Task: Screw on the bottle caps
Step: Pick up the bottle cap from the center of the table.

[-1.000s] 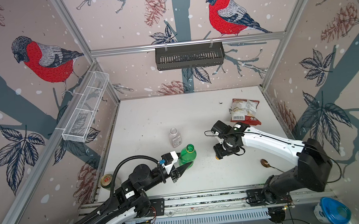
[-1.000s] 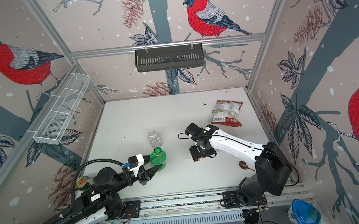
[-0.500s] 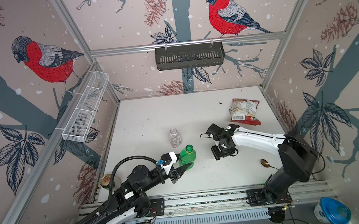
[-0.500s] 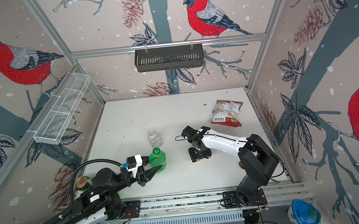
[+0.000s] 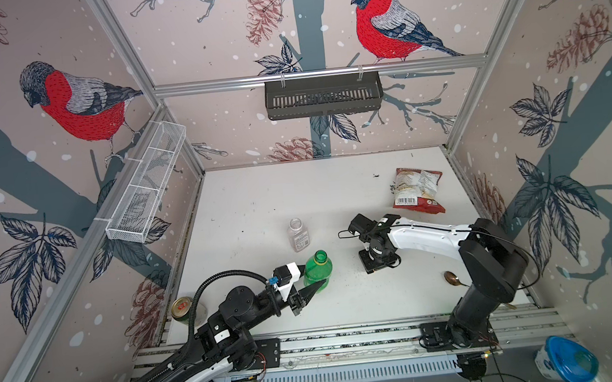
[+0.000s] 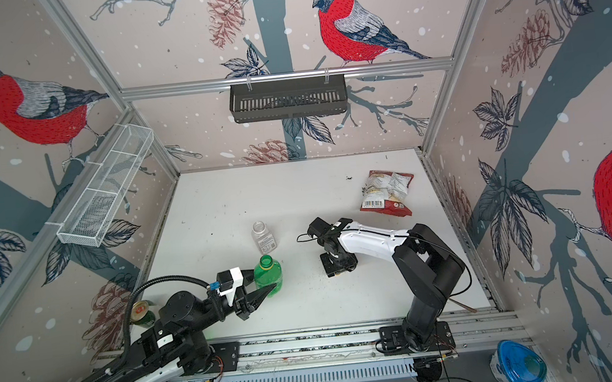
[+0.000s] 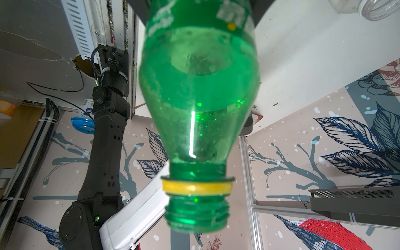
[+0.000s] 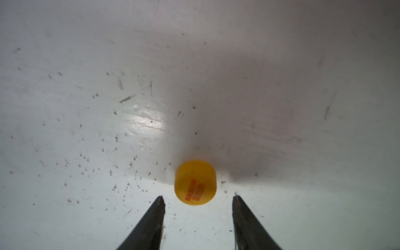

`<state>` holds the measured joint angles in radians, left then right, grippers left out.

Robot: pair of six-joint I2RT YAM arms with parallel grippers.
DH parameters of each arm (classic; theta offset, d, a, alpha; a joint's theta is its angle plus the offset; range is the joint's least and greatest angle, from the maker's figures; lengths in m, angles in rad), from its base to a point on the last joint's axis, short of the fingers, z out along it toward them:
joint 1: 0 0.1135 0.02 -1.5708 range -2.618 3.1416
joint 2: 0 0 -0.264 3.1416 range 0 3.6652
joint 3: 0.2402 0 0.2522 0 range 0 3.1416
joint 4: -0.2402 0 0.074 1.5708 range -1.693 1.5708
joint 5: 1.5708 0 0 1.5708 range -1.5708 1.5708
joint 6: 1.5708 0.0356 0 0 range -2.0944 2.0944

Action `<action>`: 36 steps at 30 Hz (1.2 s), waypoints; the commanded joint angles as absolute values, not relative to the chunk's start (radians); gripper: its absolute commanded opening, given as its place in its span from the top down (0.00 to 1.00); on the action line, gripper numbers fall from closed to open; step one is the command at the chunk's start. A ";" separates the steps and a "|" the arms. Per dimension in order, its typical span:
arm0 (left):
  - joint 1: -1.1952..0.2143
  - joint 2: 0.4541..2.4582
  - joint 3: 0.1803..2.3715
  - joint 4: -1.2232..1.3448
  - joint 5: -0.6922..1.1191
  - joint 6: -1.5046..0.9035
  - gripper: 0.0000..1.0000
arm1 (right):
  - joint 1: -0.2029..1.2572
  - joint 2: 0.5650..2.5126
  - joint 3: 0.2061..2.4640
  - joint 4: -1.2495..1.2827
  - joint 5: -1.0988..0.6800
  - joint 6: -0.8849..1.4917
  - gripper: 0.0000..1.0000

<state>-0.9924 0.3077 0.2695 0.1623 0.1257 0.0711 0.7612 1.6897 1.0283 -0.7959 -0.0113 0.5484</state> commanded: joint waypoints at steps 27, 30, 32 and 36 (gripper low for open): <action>-0.992 0.287 0.247 0.210 0.106 0.081 0.69 | 0.768 1.716 1.007 -0.735 0.024 0.589 0.60; -0.991 0.287 0.247 0.211 0.102 0.082 0.69 | 0.768 1.717 1.006 -0.733 0.024 0.589 0.60; -0.992 0.287 0.246 0.209 0.104 0.083 0.69 | 0.770 1.719 1.006 -0.729 0.024 0.589 0.60; -0.992 0.288 0.245 0.208 0.107 0.084 0.70 | 0.767 1.721 1.006 -0.726 0.026 0.589 0.60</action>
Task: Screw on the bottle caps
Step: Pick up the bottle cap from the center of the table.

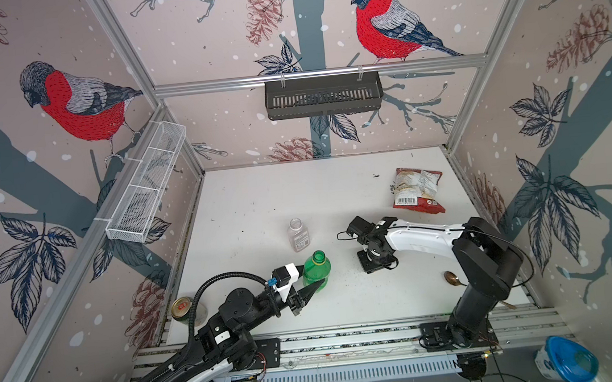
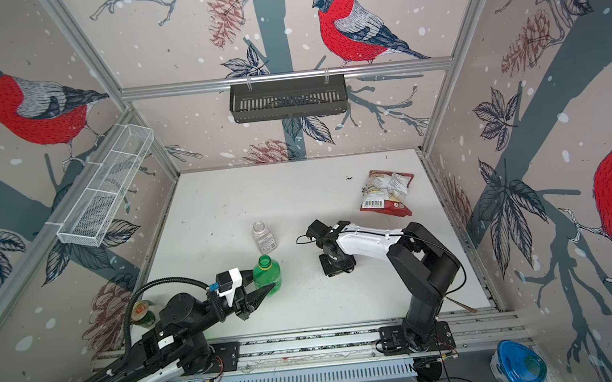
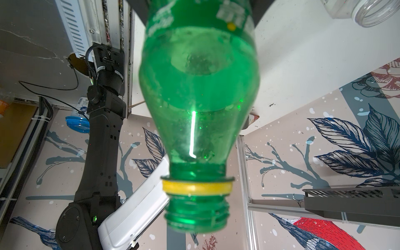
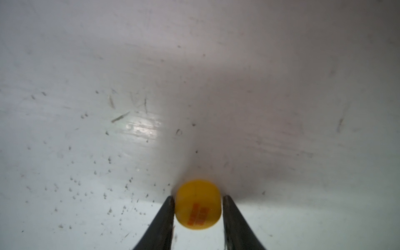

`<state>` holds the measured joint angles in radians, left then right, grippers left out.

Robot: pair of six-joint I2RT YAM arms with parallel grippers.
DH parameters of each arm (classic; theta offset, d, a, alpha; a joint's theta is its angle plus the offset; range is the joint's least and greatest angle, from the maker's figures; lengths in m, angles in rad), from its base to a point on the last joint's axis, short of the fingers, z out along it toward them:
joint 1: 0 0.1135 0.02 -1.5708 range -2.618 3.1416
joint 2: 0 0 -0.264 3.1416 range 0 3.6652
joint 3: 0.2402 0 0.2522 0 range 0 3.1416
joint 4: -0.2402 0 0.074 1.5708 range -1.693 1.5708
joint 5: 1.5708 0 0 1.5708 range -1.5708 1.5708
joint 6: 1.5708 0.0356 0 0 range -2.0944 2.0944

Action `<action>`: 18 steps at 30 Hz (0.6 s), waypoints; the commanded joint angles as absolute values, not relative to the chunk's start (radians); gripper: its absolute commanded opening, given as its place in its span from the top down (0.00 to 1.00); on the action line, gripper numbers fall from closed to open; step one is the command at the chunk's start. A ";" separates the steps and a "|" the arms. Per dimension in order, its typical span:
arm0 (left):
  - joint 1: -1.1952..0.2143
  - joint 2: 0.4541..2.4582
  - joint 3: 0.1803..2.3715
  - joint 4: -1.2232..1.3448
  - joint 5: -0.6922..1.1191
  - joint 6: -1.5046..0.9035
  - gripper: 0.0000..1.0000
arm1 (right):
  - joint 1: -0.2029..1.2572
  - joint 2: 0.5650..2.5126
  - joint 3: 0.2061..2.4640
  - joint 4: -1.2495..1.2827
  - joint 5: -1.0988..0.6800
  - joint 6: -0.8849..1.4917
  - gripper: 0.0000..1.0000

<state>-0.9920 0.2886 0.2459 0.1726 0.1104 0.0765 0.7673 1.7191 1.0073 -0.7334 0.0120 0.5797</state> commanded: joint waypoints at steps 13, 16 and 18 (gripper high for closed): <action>-0.991 0.285 0.242 0.203 0.107 0.085 0.70 | 0.787 1.654 1.025 -0.768 0.058 0.582 0.68; -0.992 0.286 0.241 0.202 0.108 0.086 0.70 | 0.809 1.593 1.044 -0.807 0.073 0.575 0.68; -0.992 0.285 0.238 0.202 0.107 0.086 0.70 | 0.831 1.552 1.072 -0.848 0.088 0.566 0.68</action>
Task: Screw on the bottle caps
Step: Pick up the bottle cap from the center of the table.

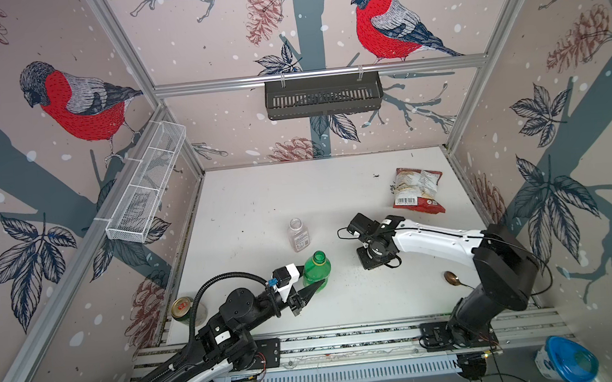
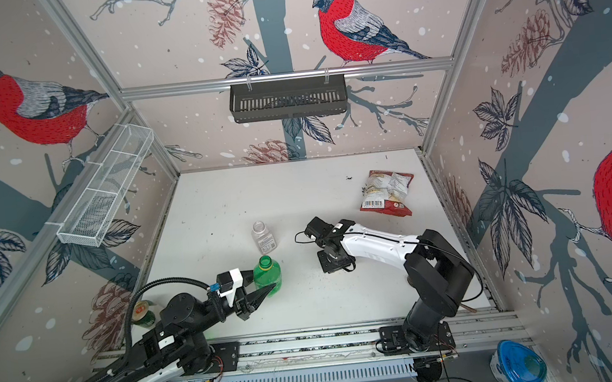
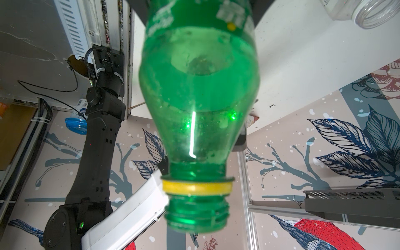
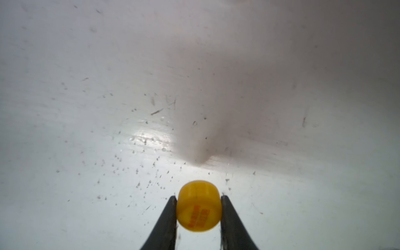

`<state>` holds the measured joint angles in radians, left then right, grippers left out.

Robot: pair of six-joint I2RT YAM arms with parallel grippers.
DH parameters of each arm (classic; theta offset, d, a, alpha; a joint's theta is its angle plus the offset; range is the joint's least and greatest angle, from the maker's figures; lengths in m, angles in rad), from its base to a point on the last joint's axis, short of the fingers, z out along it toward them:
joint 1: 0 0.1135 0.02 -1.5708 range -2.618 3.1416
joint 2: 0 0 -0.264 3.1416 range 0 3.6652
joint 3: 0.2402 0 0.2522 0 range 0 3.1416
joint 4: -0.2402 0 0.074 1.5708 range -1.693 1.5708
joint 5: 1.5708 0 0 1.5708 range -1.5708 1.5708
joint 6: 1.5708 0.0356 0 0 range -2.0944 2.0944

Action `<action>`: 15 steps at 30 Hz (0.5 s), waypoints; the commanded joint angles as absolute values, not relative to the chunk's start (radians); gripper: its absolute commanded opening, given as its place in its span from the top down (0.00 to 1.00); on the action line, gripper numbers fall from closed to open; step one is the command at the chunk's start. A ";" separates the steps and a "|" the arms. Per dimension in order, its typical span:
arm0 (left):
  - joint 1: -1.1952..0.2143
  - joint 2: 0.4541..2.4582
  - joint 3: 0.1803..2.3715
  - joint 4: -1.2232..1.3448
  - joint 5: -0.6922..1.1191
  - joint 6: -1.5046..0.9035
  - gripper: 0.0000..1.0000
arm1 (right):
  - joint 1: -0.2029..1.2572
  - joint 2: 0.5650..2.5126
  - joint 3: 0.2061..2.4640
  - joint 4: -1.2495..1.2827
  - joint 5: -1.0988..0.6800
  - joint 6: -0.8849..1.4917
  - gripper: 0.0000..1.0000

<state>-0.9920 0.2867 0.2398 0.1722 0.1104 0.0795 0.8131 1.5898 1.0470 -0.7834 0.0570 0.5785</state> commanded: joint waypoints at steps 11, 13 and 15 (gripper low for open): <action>-0.992 0.301 0.229 0.206 0.118 0.098 0.73 | 0.971 1.320 1.400 -1.080 0.121 0.491 0.68; -0.991 0.304 0.229 0.206 0.123 0.098 0.73 | 1.001 1.301 1.458 -1.094 0.102 0.469 0.68; -0.992 0.308 0.229 0.204 0.125 0.098 0.73 | 1.026 1.302 1.529 -1.118 0.075 0.457 0.68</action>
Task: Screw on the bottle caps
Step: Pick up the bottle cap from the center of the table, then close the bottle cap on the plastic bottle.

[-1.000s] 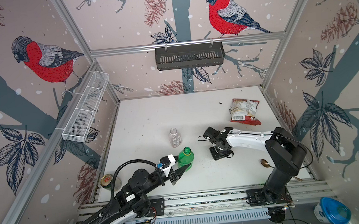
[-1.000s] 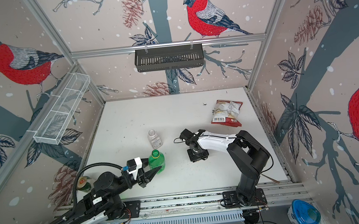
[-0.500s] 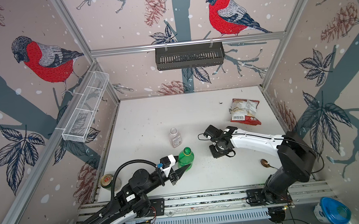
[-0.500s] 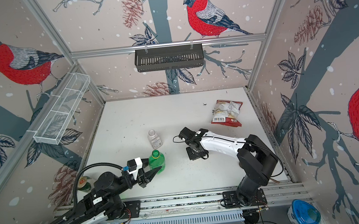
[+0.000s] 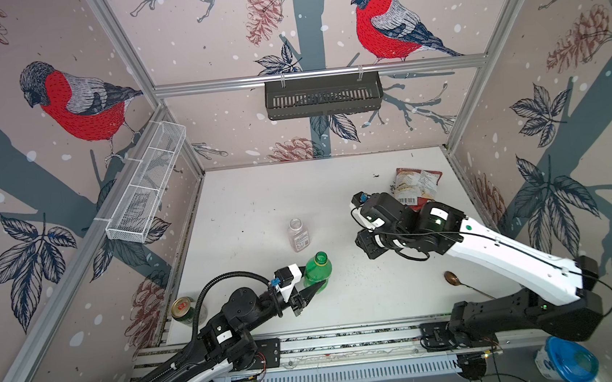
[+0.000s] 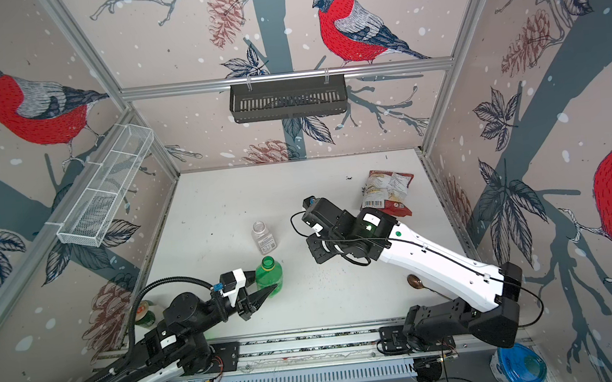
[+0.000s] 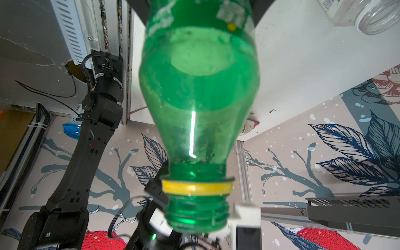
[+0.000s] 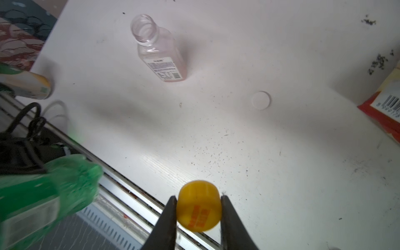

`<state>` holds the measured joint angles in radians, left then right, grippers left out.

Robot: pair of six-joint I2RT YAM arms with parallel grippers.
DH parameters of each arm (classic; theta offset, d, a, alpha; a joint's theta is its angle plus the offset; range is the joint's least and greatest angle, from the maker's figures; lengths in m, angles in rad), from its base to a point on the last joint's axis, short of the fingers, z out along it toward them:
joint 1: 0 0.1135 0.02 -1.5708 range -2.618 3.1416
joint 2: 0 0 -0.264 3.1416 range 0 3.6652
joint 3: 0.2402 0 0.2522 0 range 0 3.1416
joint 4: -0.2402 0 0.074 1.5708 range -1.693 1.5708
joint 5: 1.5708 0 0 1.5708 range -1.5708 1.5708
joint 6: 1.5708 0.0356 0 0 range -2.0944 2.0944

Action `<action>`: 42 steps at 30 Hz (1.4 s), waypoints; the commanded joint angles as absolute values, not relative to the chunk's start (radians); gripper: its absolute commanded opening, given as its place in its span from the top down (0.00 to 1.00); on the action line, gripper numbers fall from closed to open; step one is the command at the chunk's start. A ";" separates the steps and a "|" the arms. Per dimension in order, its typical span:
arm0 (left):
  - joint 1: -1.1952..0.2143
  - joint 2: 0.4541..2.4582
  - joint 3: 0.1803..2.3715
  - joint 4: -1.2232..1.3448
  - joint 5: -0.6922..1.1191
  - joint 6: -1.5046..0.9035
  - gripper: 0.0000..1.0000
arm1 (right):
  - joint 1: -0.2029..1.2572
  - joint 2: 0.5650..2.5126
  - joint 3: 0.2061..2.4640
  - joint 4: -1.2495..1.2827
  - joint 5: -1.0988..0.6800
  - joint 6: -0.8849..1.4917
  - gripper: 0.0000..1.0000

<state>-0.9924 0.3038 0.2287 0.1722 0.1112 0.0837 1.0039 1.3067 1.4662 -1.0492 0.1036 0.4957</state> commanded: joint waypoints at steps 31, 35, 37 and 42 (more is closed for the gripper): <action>-0.994 0.330 0.198 0.191 0.193 0.176 0.79 | 1.166 1.547 1.925 -1.299 -0.172 0.352 0.70; -0.995 0.330 0.198 0.183 0.192 0.183 0.78 | 1.167 1.563 1.927 -1.318 -0.171 0.360 0.70; -0.998 0.330 0.196 0.182 0.190 0.184 0.79 | 1.173 1.570 1.932 -1.329 -0.168 0.363 0.70; -0.999 0.333 0.195 0.179 0.190 0.184 0.79 | 1.183 1.582 1.954 -1.343 -0.152 0.371 0.70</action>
<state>-0.9989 0.3313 0.1944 0.1555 0.1810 0.1791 1.1774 1.5753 1.9377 -1.3174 -0.1638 0.3634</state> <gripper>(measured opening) 0.444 0.303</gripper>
